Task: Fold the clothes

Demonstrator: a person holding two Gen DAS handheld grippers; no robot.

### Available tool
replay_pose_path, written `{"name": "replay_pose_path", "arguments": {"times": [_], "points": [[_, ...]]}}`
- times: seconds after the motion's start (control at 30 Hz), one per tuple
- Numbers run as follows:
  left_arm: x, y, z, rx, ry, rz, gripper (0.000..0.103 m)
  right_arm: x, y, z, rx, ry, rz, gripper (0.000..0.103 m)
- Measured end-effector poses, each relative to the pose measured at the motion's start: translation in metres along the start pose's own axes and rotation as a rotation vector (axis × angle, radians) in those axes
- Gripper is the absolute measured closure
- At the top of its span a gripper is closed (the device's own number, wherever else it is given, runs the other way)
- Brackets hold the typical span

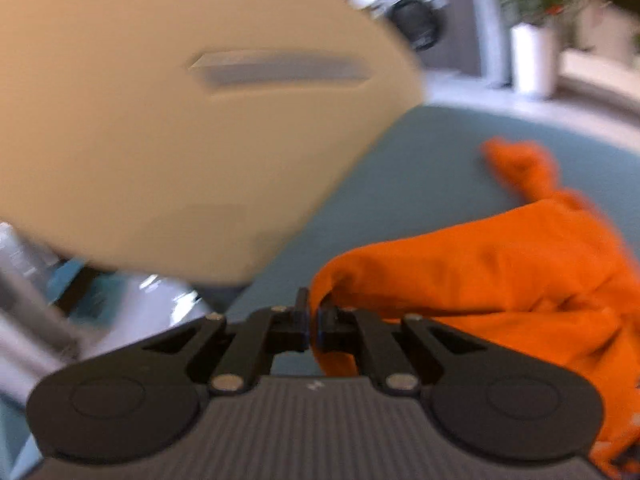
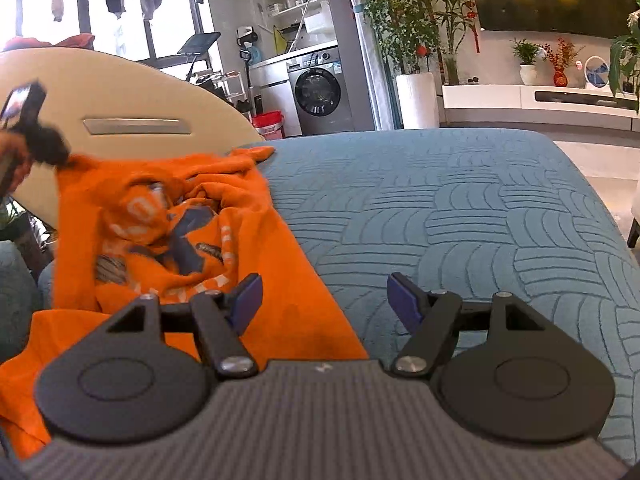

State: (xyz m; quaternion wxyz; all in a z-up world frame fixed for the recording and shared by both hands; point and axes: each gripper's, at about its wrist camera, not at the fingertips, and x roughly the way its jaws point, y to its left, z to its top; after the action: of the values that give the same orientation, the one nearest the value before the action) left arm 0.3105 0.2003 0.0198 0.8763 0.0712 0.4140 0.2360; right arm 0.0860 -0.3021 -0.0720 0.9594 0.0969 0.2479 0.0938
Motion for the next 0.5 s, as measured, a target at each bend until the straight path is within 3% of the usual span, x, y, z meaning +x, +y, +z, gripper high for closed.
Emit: {"name": "replay_pose_path", "arguments": {"times": [0.13, 0.2, 0.23, 0.3, 0.33, 0.4, 0.5], "points": [[0.026, 0.012, -0.023, -0.005, 0.064, 0.055, 0.097, 0.002, 0.002, -0.002, -0.004, 0.016, 0.006, 0.032], [0.026, 0.010, -0.030, 0.010, 0.047, 0.081, 0.091, 0.001, 0.002, -0.002, 0.000, 0.017, 0.012, 0.032], [0.023, 0.008, -0.031, 0.016, 0.028, 0.097, 0.082, 0.001, 0.002, -0.003, 0.002, 0.018, 0.015, 0.032], [0.007, 0.006, -0.033, 0.011, -0.065, 0.151, 0.067, -0.002, 0.001, -0.002, 0.019, 0.002, 0.036, 0.032], [-0.003, 0.007, -0.033, -0.015, -0.119, 0.164, 0.051, -0.005, -0.001, -0.001, 0.033, -0.021, 0.057, 0.032], [-0.036, 0.002, -0.032, -0.106, -0.304, 0.220, 0.009, -0.011, -0.001, 0.000, 0.044, -0.065, 0.086, 0.032], [-0.083, -0.018, -0.047, -0.160, -0.497, 0.276, 0.001, -0.018, 0.003, -0.002, 0.038, -0.116, 0.135, 0.032]]}}
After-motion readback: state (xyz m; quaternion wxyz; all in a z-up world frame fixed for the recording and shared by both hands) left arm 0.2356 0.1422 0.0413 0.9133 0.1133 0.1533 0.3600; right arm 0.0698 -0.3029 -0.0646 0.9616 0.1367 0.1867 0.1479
